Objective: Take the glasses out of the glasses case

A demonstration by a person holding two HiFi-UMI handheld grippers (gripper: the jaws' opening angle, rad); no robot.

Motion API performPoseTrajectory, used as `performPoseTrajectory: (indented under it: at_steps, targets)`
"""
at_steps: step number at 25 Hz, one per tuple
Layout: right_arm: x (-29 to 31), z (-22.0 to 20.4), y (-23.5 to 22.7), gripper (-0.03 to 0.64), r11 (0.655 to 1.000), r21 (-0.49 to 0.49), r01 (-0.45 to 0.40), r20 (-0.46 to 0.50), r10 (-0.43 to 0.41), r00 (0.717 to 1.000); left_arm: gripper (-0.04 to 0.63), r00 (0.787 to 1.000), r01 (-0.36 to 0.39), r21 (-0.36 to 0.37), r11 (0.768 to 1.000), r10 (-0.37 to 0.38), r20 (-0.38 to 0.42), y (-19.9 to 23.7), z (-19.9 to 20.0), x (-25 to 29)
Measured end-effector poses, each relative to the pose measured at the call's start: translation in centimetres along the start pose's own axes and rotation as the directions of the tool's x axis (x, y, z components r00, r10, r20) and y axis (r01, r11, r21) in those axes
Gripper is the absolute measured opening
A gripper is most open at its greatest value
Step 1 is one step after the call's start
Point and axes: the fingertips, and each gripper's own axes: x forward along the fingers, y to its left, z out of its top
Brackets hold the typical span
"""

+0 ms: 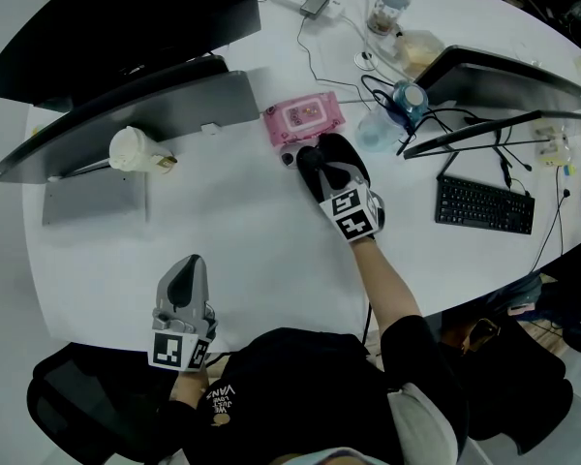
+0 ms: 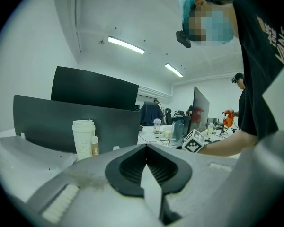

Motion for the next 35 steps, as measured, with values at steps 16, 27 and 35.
performPoseTrajectory:
  at_steps: [16,27,35]
  targets:
    - [-2.7,1.9,-0.1,0.005,1.000,0.001,0.013,0.054,-0.013,0.998,0.002,1.000,-0.002,0.003,1.000,0.002,0.028,-0.3,0.5,-0.8]
    - [-5.9,4.1,0.5,0.005,0.999,0.024,0.030,0.120,-0.033,0.992,0.002,0.998,0.016,0.011,1.000,-0.017,0.059,-0.8,1.2,-1.7]
    - [-9.2,6.0,1.2,0.005,0.999,0.023,0.046,0.186,-0.049,0.981,0.002,0.996,0.021,0.025,0.999,-0.024,0.091,-1.3,2.1,-2.6]
